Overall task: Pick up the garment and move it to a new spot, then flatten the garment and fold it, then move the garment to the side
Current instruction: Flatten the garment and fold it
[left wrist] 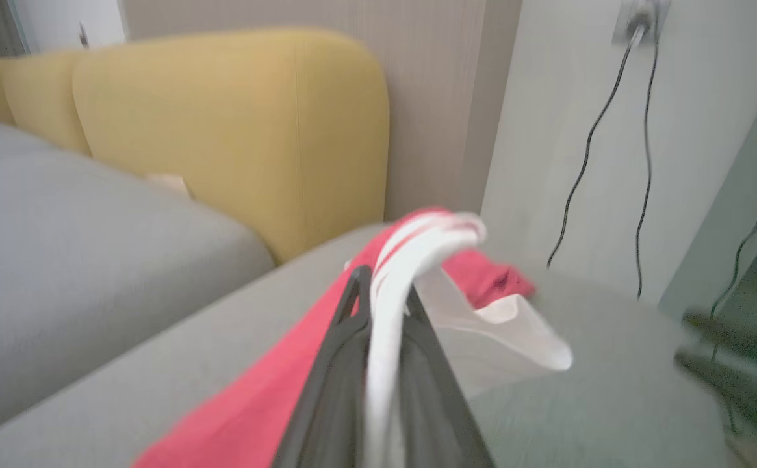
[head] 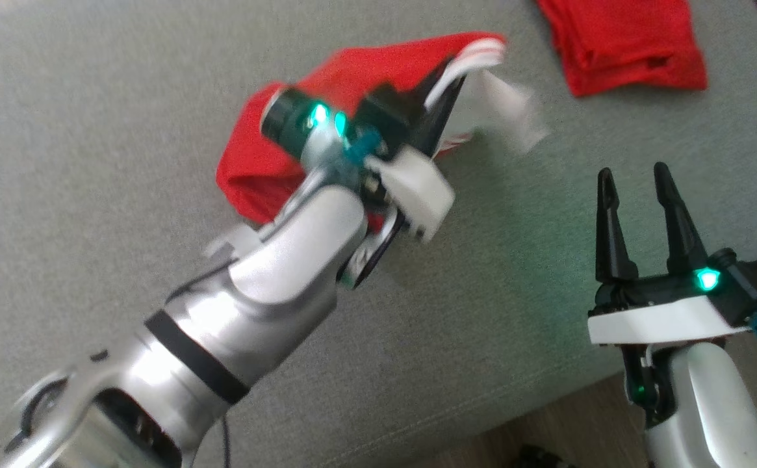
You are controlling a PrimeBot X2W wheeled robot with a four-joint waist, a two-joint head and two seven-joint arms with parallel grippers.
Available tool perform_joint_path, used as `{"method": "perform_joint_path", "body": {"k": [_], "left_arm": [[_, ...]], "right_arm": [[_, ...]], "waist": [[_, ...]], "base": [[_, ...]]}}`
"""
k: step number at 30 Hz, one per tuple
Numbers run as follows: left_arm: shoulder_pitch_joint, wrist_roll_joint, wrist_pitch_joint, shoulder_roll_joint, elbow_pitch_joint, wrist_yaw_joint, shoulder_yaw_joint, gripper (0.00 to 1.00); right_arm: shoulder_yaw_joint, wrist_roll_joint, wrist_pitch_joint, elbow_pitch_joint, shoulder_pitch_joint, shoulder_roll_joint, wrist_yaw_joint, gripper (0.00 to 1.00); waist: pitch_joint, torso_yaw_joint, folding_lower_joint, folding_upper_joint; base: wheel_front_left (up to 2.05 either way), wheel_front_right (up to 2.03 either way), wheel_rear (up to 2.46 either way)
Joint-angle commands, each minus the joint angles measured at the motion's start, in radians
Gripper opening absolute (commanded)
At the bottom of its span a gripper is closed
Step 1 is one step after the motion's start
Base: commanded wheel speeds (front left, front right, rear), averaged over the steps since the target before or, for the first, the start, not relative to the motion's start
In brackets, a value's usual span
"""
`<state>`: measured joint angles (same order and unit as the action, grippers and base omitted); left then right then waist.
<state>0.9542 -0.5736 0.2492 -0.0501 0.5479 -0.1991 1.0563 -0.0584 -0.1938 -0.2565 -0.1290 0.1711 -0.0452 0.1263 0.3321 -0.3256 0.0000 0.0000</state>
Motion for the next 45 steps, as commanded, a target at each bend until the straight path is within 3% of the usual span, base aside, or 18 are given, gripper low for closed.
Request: {"method": "perform_joint_path", "body": {"k": [1, 9, 13, 19, 26, 33, 34, 35, 36, 40, 45], "left_arm": [[0.087, -0.009, 0.012, 0.0, -0.067, -0.004, -0.061, 0.0], [0.142, -0.114, 0.012, 0.0, -0.313, 0.018, -0.394, 0.0], [0.085, -0.165, 0.012, 0.0, -0.319, 0.03, -0.499, 0.0], [-0.194, -0.184, 0.012, 0.0, -0.265, 0.054, -0.603, 0.0], [-0.58, -0.111, 0.013, 0.0, -0.286, 0.087, -0.789, 0.0], [-0.782, -0.16, 0.013, 0.0, -0.321, 0.083, -0.911, 0.01], [-0.809, -0.171, 0.013, 0.0, -0.314, 0.079, -0.911, 0.27], [-0.832, -0.18, 0.013, 0.0, -0.301, 0.076, -0.905, 0.71], [-0.852, -0.18, 0.013, 0.0, -0.291, 0.07, -0.9, 1.0], [-0.906, -0.11, 0.013, 0.0, -0.3, 0.04, -0.915, 1.0], [-0.924, 0.145, 0.013, -0.007, -0.371, 0.047, -0.952, 1.0]], "right_arm": [[-0.023, -0.005, -0.005, 0.025, -0.007, -0.005, 0.004, 1.0], [-0.012, 0.017, -0.005, 0.019, -0.044, -0.005, 0.004, 1.0], [0.0, 0.032, -0.005, 0.027, -0.062, -0.005, 0.004, 1.0], [0.017, 0.04, -0.005, 0.036, -0.089, -0.005, 0.004, 1.0], [0.031, 0.058, -0.005, 0.041, -0.108, -0.005, 0.004, 1.0], [0.048, 0.07, -0.005, 0.039, -0.129, -0.009, 0.004, 1.0], [0.048, 0.07, -0.005, 0.039, -0.133, -0.009, 0.004, 1.0], [0.047, 0.071, -0.005, 0.038, -0.136, -0.009, 0.004, 1.0], [0.046, 0.071, -0.005, 0.038, -0.139, -0.009, 0.004, 1.0], [0.044, 0.069, -0.005, 0.038, -0.147, -0.008, 0.004, 1.0], [0.04, 0.065, -0.005, 0.038, -0.155, -0.008, 0.004, 1.0]], "waist": [[-0.051, -0.007, 0.0, 0.0], [-0.161, 0.018, 0.0, 0.0], [-0.181, 0.07, 0.0, 0.0], [-0.186, 0.152, 0.0, 0.0], [-0.181, 0.225, 0.0, 0.0], [-0.2, 0.275, 0.0, 0.0], [-0.205, 0.282, 0.0, 0.0], [-0.209, 0.286, 0.0, 0.0], [-0.213, 0.291, 0.0, 0.0], [-0.218, 0.302, 0.0, 0.0], [-0.217, 0.308, 0.0, 0.0]], "base": [[0.0, 0.0, 0.0], [0.0, 0.0, 0.0], [0.0, 0.0, 0.0], [0.0, 0.0, 0.0], [0.0, 0.0, 0.0], [0.0, 0.0, 0.0], [0.0, 0.0, 0.0], [0.0, 0.0, 0.0], [0.0, 0.0, 0.0], [0.0, 0.0, 0.0], [0.0, 0.0, 0.0]]}}
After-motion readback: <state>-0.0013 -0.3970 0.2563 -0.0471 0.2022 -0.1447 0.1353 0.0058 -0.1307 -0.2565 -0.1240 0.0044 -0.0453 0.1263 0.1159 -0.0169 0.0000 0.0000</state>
